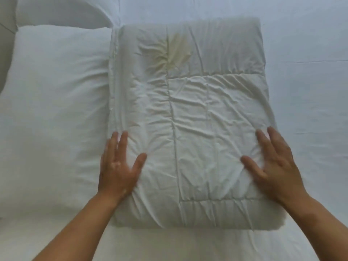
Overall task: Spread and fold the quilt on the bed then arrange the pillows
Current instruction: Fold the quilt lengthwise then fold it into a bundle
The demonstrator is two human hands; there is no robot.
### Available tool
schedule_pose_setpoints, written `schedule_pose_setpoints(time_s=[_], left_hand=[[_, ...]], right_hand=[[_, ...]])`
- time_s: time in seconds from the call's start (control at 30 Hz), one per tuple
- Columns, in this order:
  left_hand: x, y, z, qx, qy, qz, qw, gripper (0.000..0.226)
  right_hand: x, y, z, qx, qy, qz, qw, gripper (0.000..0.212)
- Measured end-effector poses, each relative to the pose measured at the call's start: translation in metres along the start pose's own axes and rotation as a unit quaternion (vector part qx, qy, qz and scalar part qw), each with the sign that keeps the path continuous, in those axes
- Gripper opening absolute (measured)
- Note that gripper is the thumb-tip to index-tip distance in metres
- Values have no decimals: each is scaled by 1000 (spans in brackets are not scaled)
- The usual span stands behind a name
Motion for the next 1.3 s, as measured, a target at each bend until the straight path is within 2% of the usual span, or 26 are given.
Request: schedule_pose_setpoints(time_s=[0.07,0.13,0.2,0.27,0.37,0.43,0.53,0.63,0.73,0.93,1.07,1.2,1.3], left_hand=[[-59,10,-2,-18,-21,-13,1000,88],[-100,14,-6,-21,-55,-42,997,88],[-124,11,-2,-29,-122,-69,990,82],[-138,9,7,-77,-201,-73,974,66],[-145,9,10,-101,-204,-59,972,26],[-142,6,9,-123,-217,-76,965,19],[-132,7,6,-174,-295,-108,933,27],[-117,13,-2,-193,-288,-120,930,35],[-109,2,3,-161,-247,-154,943,45],[-102,-33,39,-89,-163,-134,973,56],[-90,-33,62,-88,-160,-127,975,57],[-103,-31,58,-100,-148,-175,968,56],[-123,-28,51,-137,-174,-177,959,42]], right_hand=[[-43,12,-21,35,55,41,997,82],[-74,17,-26,71,84,28,994,91],[-94,15,-31,110,133,10,985,100],[-106,15,-40,145,201,11,969,102],[-116,17,-47,177,251,9,952,88],[-116,21,-45,232,284,-4,930,74],[-110,29,-43,264,303,-38,915,59],[-105,32,-45,260,300,-62,916,59],[-103,30,-47,250,286,-91,921,65],[-90,25,-53,224,281,-114,926,50],[-95,31,-46,217,261,-117,933,51],[-102,25,-53,206,223,-135,943,54],[-124,24,-66,232,274,-139,923,40]])
Point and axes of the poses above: each hand's wrist, its own x-axis towards the middle knuckle, its own y-axis out of the palm, z = x × y, the point moved 5 cm from there along x, towards the middle knuckle, and after that the axes turned 10 degrees about y, right-handed, at the moved point
